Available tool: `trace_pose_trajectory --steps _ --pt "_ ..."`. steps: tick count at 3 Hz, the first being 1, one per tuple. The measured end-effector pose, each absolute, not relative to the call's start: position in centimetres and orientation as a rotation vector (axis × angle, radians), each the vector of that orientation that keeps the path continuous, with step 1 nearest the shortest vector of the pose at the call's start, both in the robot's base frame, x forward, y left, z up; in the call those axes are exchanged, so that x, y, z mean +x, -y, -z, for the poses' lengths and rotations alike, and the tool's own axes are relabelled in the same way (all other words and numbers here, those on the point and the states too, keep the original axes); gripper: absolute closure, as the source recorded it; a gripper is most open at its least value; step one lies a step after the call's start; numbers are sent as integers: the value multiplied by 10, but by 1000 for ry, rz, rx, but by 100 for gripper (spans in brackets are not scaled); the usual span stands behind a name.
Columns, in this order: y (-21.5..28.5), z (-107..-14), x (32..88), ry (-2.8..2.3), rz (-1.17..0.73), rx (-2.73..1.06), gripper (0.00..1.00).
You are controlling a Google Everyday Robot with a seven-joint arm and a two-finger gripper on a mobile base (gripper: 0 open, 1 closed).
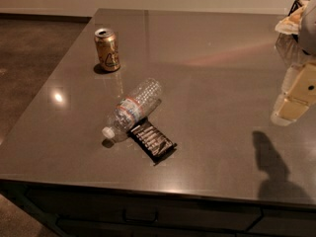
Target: Pick water bottle
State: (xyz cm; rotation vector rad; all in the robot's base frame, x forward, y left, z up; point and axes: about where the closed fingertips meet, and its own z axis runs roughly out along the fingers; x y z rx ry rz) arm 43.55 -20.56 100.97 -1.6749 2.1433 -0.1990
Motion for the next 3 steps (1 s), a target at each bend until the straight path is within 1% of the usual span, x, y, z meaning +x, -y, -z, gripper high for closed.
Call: trace_pose_trajectory --steps 1,2,3 --pt "204 -1011 437 -2136 199 -1681 0" --pt "190 -1012 453 -2076 185 -1741 0" --pt "163 -1004 479 -1971 173 -1873 0"
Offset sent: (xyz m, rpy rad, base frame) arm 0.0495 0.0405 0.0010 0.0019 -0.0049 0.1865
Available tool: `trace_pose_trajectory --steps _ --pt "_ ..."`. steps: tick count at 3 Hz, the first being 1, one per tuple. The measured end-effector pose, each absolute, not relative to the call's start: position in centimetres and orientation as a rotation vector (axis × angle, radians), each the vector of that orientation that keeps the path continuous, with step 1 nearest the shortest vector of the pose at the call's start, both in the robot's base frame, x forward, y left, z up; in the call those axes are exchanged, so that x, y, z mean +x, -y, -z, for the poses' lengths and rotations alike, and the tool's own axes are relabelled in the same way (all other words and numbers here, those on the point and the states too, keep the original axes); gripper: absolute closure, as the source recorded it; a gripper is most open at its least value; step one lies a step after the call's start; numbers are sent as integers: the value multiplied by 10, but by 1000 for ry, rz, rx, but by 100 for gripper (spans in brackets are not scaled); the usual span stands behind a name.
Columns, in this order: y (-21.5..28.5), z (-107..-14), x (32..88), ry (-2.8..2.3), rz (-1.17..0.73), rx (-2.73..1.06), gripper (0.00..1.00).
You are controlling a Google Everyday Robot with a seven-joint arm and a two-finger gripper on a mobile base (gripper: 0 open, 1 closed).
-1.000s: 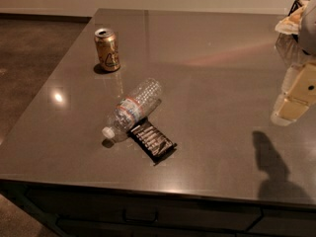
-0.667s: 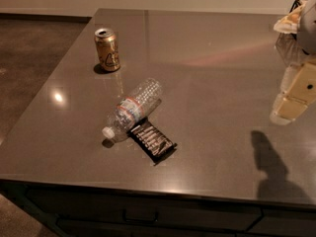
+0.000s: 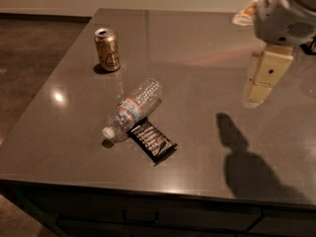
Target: Pick water bottle
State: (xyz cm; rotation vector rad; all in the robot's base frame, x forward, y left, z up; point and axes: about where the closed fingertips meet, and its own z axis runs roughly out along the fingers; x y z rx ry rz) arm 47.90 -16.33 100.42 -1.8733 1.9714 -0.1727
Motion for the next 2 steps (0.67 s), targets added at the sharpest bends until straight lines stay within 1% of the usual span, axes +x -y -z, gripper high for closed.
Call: trace_pose_trajectory --steps 2 --pt "105 -958 526 -1800 138 -2133 0"
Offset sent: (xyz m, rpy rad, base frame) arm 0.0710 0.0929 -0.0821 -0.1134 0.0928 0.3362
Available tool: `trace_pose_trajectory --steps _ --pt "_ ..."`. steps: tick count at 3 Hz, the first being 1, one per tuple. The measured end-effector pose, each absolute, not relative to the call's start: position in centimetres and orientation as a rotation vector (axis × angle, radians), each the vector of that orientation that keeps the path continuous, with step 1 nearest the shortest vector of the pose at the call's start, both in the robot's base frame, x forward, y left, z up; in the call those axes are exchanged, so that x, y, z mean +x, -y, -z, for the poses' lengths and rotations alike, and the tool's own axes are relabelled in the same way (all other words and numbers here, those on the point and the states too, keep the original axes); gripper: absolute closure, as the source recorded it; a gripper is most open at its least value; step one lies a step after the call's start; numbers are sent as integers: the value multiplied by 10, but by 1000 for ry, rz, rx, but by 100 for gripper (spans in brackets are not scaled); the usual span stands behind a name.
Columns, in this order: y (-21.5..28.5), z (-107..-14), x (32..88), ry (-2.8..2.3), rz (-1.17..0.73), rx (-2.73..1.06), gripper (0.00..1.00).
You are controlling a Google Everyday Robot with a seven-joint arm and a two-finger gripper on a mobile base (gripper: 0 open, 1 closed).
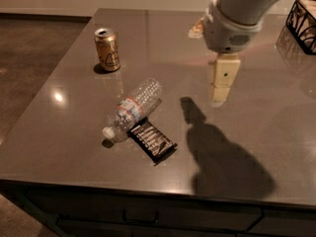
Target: Pick water bottle
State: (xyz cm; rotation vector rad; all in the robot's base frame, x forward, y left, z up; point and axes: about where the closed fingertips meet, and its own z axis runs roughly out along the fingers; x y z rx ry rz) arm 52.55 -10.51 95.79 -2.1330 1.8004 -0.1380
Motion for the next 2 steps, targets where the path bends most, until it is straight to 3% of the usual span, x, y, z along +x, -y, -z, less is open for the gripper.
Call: trace_pose_trajectory --steps 2 --pt "48 -912 549 -1648 55 -2348 0"
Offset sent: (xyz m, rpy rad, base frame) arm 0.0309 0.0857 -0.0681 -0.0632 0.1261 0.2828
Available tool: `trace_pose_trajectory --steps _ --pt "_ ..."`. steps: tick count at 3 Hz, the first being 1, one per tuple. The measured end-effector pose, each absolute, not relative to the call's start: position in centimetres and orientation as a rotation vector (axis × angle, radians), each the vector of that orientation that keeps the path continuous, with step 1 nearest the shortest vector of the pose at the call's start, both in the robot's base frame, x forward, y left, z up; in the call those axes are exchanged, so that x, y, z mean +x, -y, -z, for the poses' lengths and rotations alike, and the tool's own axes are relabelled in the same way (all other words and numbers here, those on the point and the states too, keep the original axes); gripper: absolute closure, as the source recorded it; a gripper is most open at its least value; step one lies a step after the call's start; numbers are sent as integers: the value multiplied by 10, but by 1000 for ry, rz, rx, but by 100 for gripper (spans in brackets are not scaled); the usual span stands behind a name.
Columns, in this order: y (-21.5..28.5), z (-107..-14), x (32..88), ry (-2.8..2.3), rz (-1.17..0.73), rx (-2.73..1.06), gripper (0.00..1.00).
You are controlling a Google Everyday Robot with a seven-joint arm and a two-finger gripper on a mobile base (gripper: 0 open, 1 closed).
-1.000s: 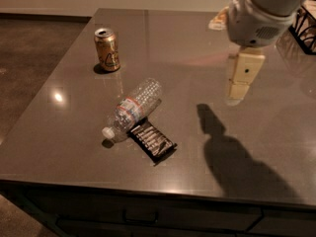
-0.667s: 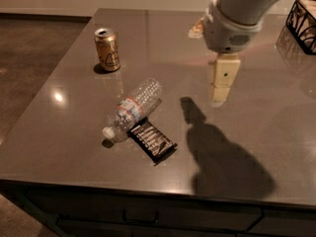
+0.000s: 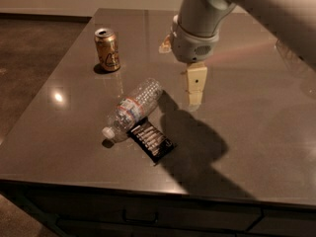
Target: Pick water bottle
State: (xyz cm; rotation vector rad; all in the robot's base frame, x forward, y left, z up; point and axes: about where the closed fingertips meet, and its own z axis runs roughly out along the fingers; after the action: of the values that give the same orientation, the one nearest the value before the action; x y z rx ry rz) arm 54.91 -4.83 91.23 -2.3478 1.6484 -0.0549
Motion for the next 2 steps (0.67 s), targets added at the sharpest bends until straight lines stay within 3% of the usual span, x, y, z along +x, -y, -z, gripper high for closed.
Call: trace_pose_trajectory --steps 2 --pt "2 -895 550 -1517 -8 -2469 0"
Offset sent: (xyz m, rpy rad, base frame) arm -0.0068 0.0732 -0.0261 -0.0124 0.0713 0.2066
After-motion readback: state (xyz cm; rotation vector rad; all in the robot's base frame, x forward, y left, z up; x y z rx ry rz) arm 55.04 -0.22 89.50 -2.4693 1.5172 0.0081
